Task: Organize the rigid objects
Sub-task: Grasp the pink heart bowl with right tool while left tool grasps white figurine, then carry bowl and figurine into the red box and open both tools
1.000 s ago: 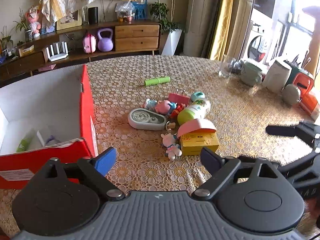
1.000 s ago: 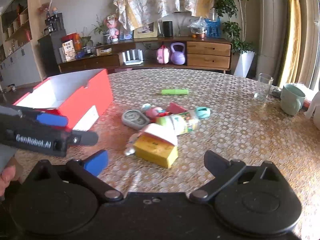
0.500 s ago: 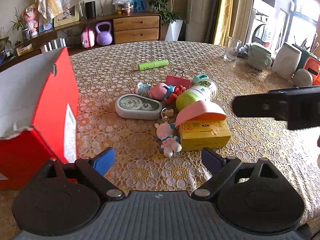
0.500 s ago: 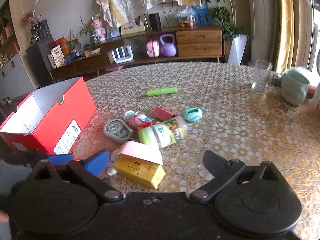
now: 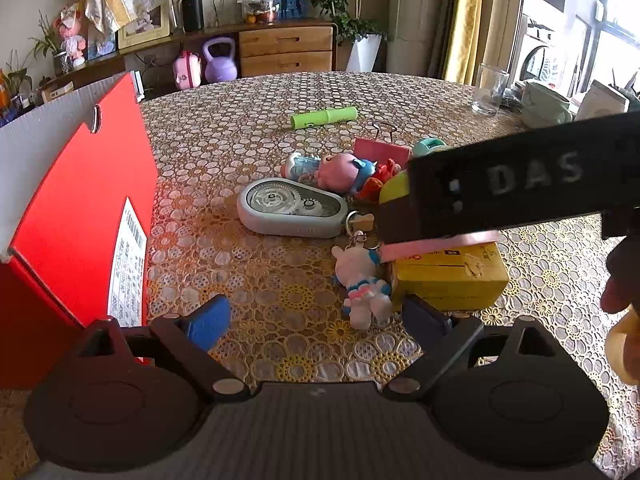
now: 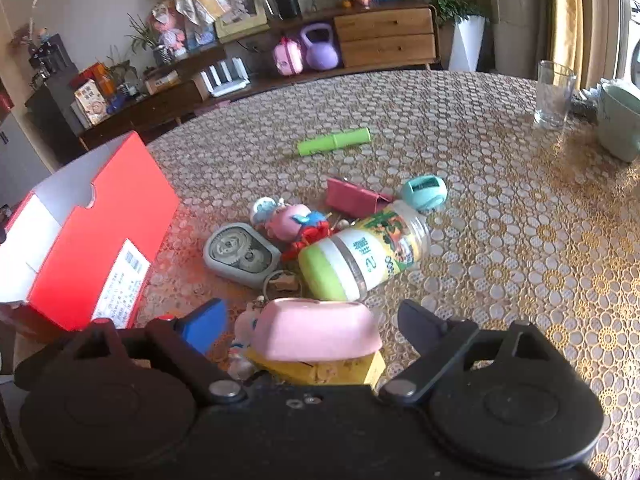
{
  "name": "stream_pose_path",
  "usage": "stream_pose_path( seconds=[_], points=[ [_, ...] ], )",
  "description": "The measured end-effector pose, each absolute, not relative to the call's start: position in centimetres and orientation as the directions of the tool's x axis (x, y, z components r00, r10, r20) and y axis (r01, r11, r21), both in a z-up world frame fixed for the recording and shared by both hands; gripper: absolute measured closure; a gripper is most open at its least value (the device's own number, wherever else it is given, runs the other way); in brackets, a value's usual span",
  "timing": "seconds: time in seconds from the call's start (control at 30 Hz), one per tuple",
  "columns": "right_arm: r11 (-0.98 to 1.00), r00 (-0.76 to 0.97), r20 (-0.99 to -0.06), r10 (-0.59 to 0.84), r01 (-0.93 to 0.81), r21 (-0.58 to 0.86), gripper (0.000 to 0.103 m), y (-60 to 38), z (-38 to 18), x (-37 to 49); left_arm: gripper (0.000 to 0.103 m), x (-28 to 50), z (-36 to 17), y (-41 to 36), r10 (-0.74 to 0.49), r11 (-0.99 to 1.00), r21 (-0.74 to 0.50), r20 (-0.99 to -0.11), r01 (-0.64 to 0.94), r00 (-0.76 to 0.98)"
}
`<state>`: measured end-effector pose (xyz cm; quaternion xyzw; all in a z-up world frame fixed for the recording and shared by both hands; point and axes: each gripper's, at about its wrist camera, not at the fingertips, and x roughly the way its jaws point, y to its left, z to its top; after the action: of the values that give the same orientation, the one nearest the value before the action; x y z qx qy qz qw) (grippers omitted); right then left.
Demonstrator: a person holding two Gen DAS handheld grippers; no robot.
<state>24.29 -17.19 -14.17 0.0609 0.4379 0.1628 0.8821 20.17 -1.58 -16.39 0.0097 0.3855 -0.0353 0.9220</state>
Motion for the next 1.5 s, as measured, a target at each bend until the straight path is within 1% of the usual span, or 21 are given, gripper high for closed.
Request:
stream_pose_path(
  seconds=[0.03, 0.1, 0.13, 0.17, 0.2, 0.27, 0.37, 0.43, 0.5, 0.63, 0.67, 0.8, 1.03, 1.5],
  points=[
    [0.94, 0.556, -0.759, 0.339, -0.228, 0.254, 0.014, -17.1, -14.3, 24.4, 0.01, 20.1, -16.4, -1.6, -0.058, 0.997, -0.006, -0.709, 0.076, 0.703],
    [0.942, 0.543, -0.77, 0.334, -0.216, 0.257, 0.017, -16.9, -14.6, 24.5, 0.016, 20.2, -16.5, -1.6, -0.067, 0.996, -0.009, -0.706, 0.085, 0.705],
    [0.941, 0.536, -0.774, 0.336, -0.212, 0.262, 0.018, -16.9, -14.8, 24.6, 0.02, 20.2, -16.5, -1.6, -0.07, 0.996, -0.01, -0.705, 0.089, 0.705],
    [0.941, 0.53, -0.778, 0.337, -0.206, 0.267, 0.022, -16.9, -15.0, 24.6, 0.029, 20.3, -16.6, -1.6, -0.074, 0.996, -0.01, -0.706, 0.094, 0.704],
    [0.942, 0.526, -0.781, 0.336, -0.198, 0.271, 0.025, -17.0, -15.1, 24.7, 0.034, 20.3, -16.6, -1.7, -0.073, 0.995, -0.004, -0.704, 0.098, 0.707],
    [0.939, 0.521, -0.782, 0.344, -0.186, 0.289, 0.029, -17.1, -15.3, 24.7, 0.038, 20.3, -16.6, -1.8, -0.083, 0.993, -0.003, -0.698, 0.114, 0.711],
    [0.936, 0.518, -0.78, 0.351, -0.173, 0.306, 0.03, -17.2, -15.3, 24.7, 0.046, 20.6, -16.5, -1.8, -0.098, 0.992, -0.007, -0.695, 0.129, 0.713],
    [0.937, 0.521, -0.779, 0.348, -0.171, 0.305, 0.03, -17.1, -15.3, 24.6, 0.053, 20.7, -16.5, -1.8, -0.105, 0.99, -0.006, -0.691, 0.14, 0.715],
    [0.935, 0.522, -0.776, 0.353, -0.166, 0.313, 0.03, -17.3, -15.2, 24.5, 0.064, 20.7, -16.4, -1.7, -0.111, 0.989, -0.006, -0.689, 0.147, 0.716],
    [0.929, 0.529, -0.765, 0.367, -0.161, 0.334, 0.03, -17.9, -14.6, 24.4, 0.074, 21.1, -16.4, -1.8, -0.133, 0.983, -0.004, -0.696, 0.182, 0.706],
    [0.928, 0.531, -0.763, 0.369, -0.162, 0.336, 0.03, -18.0, -14.5, 24.2, 0.083, 21.1, -16.3, -1.8, -0.139, 0.981, 0.0, -0.697, 0.194, 0.703],
    [0.925, 0.542, -0.753, 0.374, -0.163, 0.342, 0.03, -18.7, -13.8, 23.6, 0.084, 21.1, -16.2, -2.0, -0.114, 0.98, 0.035, -0.701, 0.194, 0.704],
    [0.928, 0.568, -0.737, 0.366, -0.165, 0.334, 0.03, -19.5, -12.7, 22.3, 0.085, 21.0, -15.2, -0.5, -0.118, 0.988, -0.015, -0.708, 0.152, 0.696],
    [0.924, 0.61, -0.696, 0.379, -0.202, 0.325, 0.03, -19.5, -9.3, 19.1, 0.084, 18.0, -10.6, 1.5, -0.136, 0.99, -0.073, -0.682, 0.118, 0.719]
  ],
)
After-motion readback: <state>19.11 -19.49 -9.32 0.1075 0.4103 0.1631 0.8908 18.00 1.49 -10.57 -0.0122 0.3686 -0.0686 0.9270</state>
